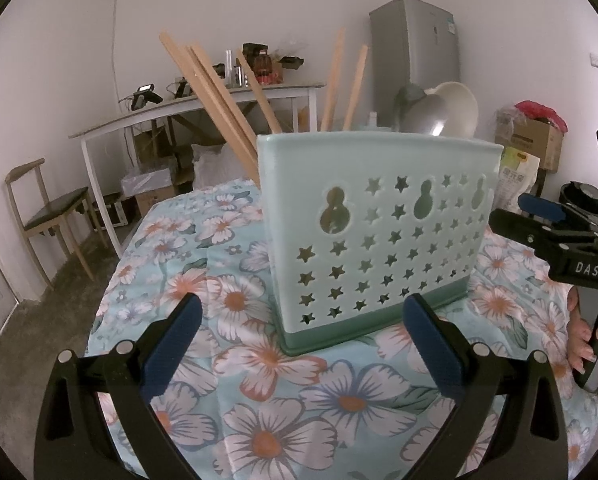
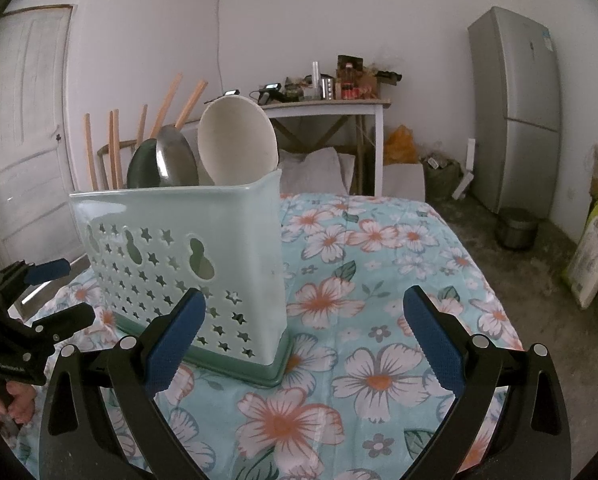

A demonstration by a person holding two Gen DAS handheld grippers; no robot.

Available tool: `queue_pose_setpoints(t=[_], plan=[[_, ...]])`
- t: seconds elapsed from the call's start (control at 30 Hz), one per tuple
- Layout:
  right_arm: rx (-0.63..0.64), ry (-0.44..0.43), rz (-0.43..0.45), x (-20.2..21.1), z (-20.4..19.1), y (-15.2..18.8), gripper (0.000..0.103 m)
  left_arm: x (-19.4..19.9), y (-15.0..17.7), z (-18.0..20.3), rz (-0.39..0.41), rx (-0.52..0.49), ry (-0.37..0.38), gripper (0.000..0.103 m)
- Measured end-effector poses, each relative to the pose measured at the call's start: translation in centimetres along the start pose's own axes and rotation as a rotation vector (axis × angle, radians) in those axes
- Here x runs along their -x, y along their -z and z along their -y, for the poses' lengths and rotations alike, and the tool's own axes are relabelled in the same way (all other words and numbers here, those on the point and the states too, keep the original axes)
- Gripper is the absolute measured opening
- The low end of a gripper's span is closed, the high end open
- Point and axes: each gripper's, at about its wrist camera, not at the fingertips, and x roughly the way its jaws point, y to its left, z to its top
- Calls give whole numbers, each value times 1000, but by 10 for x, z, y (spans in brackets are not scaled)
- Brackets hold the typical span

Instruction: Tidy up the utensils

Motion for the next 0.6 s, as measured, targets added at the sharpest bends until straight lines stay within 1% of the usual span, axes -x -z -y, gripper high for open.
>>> queue_pose_setpoints(t=[0.6], plan=[[0, 1, 0, 1, 0, 1, 95, 1, 1, 1, -3, -1, -2, 99]])
